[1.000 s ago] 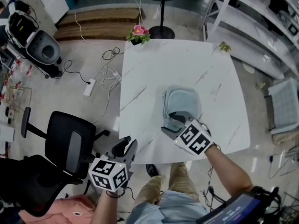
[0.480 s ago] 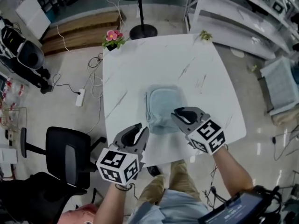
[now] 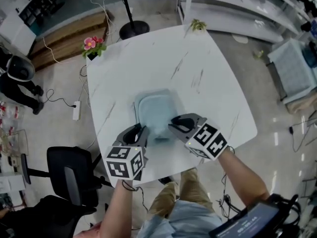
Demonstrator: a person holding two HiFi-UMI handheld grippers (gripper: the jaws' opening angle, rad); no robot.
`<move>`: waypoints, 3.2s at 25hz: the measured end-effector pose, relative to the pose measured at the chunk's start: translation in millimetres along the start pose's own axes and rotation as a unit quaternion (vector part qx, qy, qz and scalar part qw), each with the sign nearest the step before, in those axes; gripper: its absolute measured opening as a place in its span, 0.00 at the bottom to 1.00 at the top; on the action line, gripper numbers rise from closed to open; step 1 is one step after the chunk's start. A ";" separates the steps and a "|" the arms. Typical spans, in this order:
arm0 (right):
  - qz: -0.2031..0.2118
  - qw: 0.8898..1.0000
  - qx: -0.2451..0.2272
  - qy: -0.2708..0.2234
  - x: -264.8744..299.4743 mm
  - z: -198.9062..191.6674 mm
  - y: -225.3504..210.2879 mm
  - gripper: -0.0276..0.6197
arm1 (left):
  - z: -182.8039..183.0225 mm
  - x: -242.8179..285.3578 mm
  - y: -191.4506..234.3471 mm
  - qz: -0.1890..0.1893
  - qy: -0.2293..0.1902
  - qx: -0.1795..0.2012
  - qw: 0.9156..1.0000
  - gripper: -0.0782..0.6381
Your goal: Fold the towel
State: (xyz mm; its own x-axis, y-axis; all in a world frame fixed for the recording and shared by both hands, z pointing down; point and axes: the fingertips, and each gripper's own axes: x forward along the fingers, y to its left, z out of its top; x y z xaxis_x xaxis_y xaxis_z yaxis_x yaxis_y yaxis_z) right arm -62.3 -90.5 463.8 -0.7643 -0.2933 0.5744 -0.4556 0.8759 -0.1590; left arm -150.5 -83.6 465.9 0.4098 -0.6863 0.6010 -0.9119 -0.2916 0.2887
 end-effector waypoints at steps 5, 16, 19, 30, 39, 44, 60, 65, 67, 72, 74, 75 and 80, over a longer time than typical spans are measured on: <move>0.037 0.998 -0.026 0.040 3.4 -28.0 21.2 0.13 | -39.5 -14.6 3.8 0.004 0.031 -0.017 0.999 0.22; 0.027 0.994 -0.084 0.065 10.3 -47.3 21.2 0.12 | -46.1 -18.6 2.0 0.007 0.026 -0.037 0.999 0.22; 0.017 0.995 -0.080 0.048 2.5 -31.2 18.3 0.12 | -18.5 -39.6 -1.1 0.005 -0.018 -0.043 0.999 0.20; 0.026 0.996 -0.063 0.051 14.6 -30.9 40.5 0.12 | -43.8 -9.5 -22.0 -0.009 0.030 0.035 0.999 0.18; 0.020 0.996 -0.046 0.069 30.0 -47.9 36.0 0.10 | -58.5 4.5 -12.9 -0.018 0.034 0.012 0.999 0.18; 0.026 0.998 -0.014 0.047 14.3 -33.2 36.3 0.14 | -47.6 -16.5 -10.2 -0.008 0.008 -0.021 1.000 0.18; -0.095 0.959 -0.041 -0.262 -114.0 210.3 27.1 0.16 | 198.9 -165.9 -47.3 0.126 -0.304 0.073 0.941 0.22; -0.140 0.939 -0.085 -0.301 -135.3 239.5 23.5 0.09 | 222.7 -187.5 -52.5 0.153 -0.344 0.075 0.923 0.18; -0.145 0.936 -0.091 -0.309 -137.8 240.4 21.4 0.07 | 223.0 -193.5 -52.2 0.162 -0.352 0.071 0.919 0.15; -0.146 0.933 -0.091 -0.317 -136.7 239.4 16.6 0.07 | 226.4 -194.4 -55.9 0.177 -0.360 0.080 0.913 0.12; -0.146 0.932 -0.089 -0.319 -137.0 240.7 14.0 0.06 | 229.4 -192.4 -54.9 0.180 -0.359 0.080 0.912 0.12; -0.146 0.932 -0.088 -0.320 -137.2 241.7 12.8 0.06 | 230.9 -191.8 -53.9 0.181 -0.359 0.080 0.912 0.12; -0.142 0.931 -0.087 -0.324 -136.1 243.7 11.8 0.06 | 227.1 -186.2 -50.0 0.183 -0.356 0.082 0.913 0.12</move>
State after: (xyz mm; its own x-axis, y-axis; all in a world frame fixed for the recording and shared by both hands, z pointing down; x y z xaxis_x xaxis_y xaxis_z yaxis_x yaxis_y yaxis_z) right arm -74.9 -133.7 188.1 -0.7652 -0.6425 -0.0402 -0.6432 0.7605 0.0896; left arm -186.3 -92.5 170.3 0.0118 -0.9998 -0.0178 -0.9998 -0.0121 0.0155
